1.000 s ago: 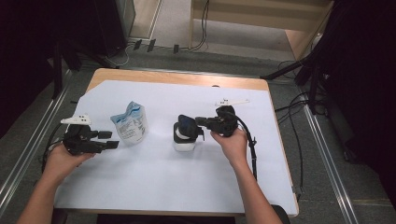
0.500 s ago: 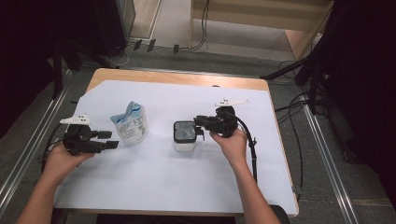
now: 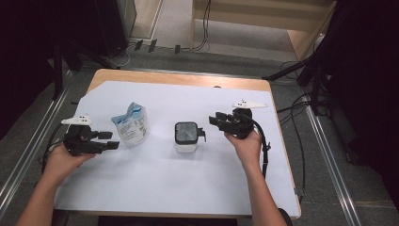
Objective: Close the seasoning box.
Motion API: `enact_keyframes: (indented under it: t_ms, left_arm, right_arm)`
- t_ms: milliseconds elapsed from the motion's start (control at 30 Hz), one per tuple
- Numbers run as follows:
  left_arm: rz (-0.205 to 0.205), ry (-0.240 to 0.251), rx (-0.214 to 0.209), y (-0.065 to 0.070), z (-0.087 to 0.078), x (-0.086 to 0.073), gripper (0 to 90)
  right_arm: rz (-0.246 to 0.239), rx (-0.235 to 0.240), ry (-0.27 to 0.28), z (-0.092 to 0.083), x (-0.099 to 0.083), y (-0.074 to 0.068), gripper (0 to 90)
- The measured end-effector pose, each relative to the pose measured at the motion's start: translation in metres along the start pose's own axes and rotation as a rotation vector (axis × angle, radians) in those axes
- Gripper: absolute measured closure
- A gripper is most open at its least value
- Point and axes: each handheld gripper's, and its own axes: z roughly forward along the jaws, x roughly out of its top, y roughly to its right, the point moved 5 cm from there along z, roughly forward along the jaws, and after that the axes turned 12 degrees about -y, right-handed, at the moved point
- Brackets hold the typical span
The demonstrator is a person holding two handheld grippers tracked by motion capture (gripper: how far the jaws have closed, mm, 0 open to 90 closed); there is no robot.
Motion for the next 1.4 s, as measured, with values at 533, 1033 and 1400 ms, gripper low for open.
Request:
enact_keyframes:
  t_ms: [533,1033,1400]
  left_arm:
    - [-0.002,-0.017,0.019,-0.006,0.003,0.002,37.5]
    - [0.002,-0.012,0.013,-0.007,0.004,0.003,37.4]
    - [0.007,-0.013,0.008,-0.006,0.005,0.004,37.2]
  right_arm:
    - [0.014,-0.113,0.014,-0.017,-0.027,0.026,52.3]
    - [0.044,-0.154,0.001,-0.032,-0.061,0.037,52.7]
    - [0.032,-0.159,-0.017,-0.030,-0.070,0.038,51.6]
